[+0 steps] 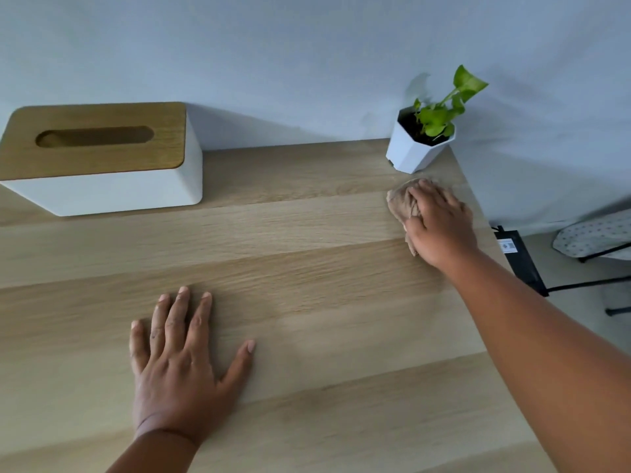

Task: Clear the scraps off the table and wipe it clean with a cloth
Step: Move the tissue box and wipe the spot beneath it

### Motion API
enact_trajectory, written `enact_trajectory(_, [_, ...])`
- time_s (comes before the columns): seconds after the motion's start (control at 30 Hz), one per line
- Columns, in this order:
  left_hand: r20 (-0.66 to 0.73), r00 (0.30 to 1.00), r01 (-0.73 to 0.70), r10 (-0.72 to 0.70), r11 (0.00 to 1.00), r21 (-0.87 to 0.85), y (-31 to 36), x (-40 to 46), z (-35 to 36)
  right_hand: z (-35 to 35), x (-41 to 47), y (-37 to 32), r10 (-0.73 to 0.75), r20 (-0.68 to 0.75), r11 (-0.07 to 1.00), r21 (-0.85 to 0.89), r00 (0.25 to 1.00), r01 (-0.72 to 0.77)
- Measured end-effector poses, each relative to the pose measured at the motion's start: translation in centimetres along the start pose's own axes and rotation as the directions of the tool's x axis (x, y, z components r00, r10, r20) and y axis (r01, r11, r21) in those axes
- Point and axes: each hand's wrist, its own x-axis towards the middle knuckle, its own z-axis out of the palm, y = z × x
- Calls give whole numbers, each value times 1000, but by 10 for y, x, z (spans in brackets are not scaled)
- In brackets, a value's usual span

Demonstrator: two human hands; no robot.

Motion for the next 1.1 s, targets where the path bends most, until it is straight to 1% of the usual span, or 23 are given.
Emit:
enact_trajectory(0.07, [-13, 1000, 4, -4, 1000, -12, 0, 0, 1, -1, -5, 9, -26, 2, 999, 20, 1000, 26])
enact_trajectory(0.2, [-14, 1000, -3, 3, 1000, -17, 1, 0, 1, -5, 15, 3, 45, -44, 999, 32, 998, -43])
enact_trajectory(0.3, [-4, 1000, -2, 2, 1000, -5, 2, 1, 0, -4, 22, -6, 62, -64, 997, 47, 996, -59])
enact_trajectory(0.4, [-10, 1000, -4, 4, 1000, -10, 1, 0, 0, 0, 13, -2, 5, -42, 999, 53, 999, -3])
enact_trajectory(0.5, [-14, 1000, -3, 3, 1000, -11, 1, 0, 0, 3, -9, 0, -104, -52, 993, 41, 993, 106])
enact_trajectory(0.6, [-20, 1000, -8, 8, 1000, -10, 0, 0, 1, 10, -29, -2, -167, -65, 985, 27, 984, 169])
enact_trajectory(0.73, [-27, 1000, -12, 12, 1000, -5, 0, 1, 3, 11, -21, -11, -175, -89, 985, 1, 981, 175])
enact_trajectory(0.87, [-30, 999, -10, 10, 1000, 2, 1, 1, 2, 11, 1, -47, -162, -34, 986, -31, 986, 161])
enact_trajectory(0.97, [-4, 1000, -5, 6, 1000, 8, 3, 1, -1, 12, 5, -71, -164, 4, 986, -30, 986, 164])
enact_trajectory(1.03, [2, 1000, 0, 0, 1000, 3, 4, 2, -3, 16, -7, -75, -189, -2, 981, -45, 982, 189])
enact_trajectory(1.1, [1, 1000, 2, -2, 1000, 5, 5, 0, -3, 21, -27, -68, -261, -32, 963, -70, 965, 259])
